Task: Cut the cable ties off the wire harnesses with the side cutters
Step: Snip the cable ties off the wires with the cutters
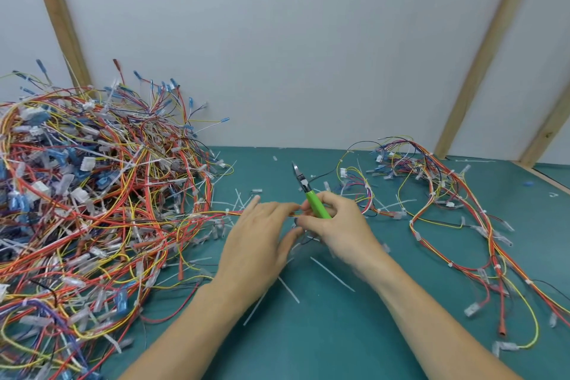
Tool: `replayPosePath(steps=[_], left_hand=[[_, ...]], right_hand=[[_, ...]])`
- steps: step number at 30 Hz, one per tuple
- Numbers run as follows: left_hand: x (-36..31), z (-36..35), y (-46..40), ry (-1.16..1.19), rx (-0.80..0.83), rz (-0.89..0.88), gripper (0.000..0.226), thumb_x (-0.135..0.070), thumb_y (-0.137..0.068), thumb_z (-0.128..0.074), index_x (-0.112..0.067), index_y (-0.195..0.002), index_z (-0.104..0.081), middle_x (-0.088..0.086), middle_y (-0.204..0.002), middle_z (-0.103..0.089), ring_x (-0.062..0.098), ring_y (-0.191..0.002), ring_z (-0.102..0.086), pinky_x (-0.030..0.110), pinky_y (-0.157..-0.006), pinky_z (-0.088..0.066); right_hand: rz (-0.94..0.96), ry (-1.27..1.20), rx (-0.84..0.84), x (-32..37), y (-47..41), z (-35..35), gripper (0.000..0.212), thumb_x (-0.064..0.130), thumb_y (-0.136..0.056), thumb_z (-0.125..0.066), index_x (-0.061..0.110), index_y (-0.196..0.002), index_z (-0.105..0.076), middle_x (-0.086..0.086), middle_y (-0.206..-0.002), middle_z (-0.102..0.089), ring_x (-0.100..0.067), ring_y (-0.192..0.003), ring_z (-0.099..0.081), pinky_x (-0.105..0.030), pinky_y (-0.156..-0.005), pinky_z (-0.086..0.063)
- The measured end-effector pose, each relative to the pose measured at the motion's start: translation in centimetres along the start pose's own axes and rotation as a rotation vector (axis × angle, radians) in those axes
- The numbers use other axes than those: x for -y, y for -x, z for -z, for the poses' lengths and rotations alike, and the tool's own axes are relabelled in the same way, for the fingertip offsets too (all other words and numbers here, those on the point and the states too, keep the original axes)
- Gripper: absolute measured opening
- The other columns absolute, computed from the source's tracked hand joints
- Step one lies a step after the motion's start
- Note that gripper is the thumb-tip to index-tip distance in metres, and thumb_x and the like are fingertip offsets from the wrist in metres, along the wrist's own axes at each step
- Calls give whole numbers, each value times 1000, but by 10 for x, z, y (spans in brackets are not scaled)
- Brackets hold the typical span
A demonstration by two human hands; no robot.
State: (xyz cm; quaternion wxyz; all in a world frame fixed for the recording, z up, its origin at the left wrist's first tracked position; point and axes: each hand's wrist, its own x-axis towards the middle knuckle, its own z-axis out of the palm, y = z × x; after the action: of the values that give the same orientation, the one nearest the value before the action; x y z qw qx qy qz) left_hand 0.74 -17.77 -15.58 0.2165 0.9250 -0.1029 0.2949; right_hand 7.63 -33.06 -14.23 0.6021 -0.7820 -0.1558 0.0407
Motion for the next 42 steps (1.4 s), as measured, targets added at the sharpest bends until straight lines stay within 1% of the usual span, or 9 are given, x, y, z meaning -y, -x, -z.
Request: replayPosePath(steps=[3,5,8,14,18,23,28,34,42], left_hand=[[5,2,-2,45,-19,-9,23,-34,-94,-67,-25,-115,-66,-14,-101,-66,11,-96,-58,32,-95,-44],[6,3,-4,41,-54,12,17,-35,-94,-67,-27,-109,-67,-15,-88,-57,11,-84,-53,33,-78,-44],[7,3,-5,87,-144,85,11,-33,-94,-67,-30,-104,-73,-13,-77,-50,12,-78,-50,32,-70,-43],[16,1,-4,234,-164,317,19,-37,-94,-66,-26,-81,-73,-13,-76,-66,14,-79,-59,42,-78,-48],[18,2,-4,151,-101,401,28,-45,-96,-60,-33,-74,-72,-15,-62,-62,12,-72,-57,43,-90,-43],[17,2,-4,151,-101,453,29,-48,-97,-57,-29,-77,-66,-9,-54,-51,22,-66,-47,39,-77,-42],[19,3,-6,261,-106,435,16,-37,-95,-65,-24,-87,-69,-11,-75,-61,21,-83,-56,38,-75,-43],[24,5,-7,364,-107,462,11,-32,-95,-67,-25,-89,-74,-8,-79,-66,19,-82,-58,36,-74,-45],[23,6,-8,416,-157,508,13,-36,-90,-73,-23,-86,-75,-8,-74,-68,15,-74,-61,36,-73,-50]], right_hand=[[-47,-188,60,6,4,-1,8,7,-90,-70,13,-88,-65,0,-68,-69,-13,-53,-58,-22,-47,-41],[-102,-319,100,10,5,2,4,8,-94,-63,12,-92,-64,-6,-79,-75,-16,-55,-61,-25,-48,-43],[-112,-364,126,12,6,5,7,13,-90,-63,11,-96,-62,-10,-91,-78,-20,-62,-67,-27,-52,-49],[135,-135,-14,8,6,5,12,-1,-92,-60,10,-94,-63,-6,-90,-78,-22,-66,-69,-34,-57,-51],[176,-61,-65,9,4,6,17,31,-81,-67,17,-90,-68,-7,-84,-75,-21,-66,-73,-33,-59,-51],[216,218,-129,6,2,19,32,63,-78,-65,33,-88,-67,9,-78,-75,-13,-72,-74,-40,-72,-59],[215,319,-106,6,-3,32,44,72,-71,-66,30,-83,-66,11,-75,-75,-12,-74,-73,-44,-81,-58],[254,562,-30,8,-4,45,46,77,-61,-73,40,-89,-72,32,-85,-71,2,-87,-67,-37,-86,-55],[275,606,3,5,-5,45,56,83,-56,-68,42,-94,-73,32,-89,-71,3,-92,-67,-35,-87,-55]])
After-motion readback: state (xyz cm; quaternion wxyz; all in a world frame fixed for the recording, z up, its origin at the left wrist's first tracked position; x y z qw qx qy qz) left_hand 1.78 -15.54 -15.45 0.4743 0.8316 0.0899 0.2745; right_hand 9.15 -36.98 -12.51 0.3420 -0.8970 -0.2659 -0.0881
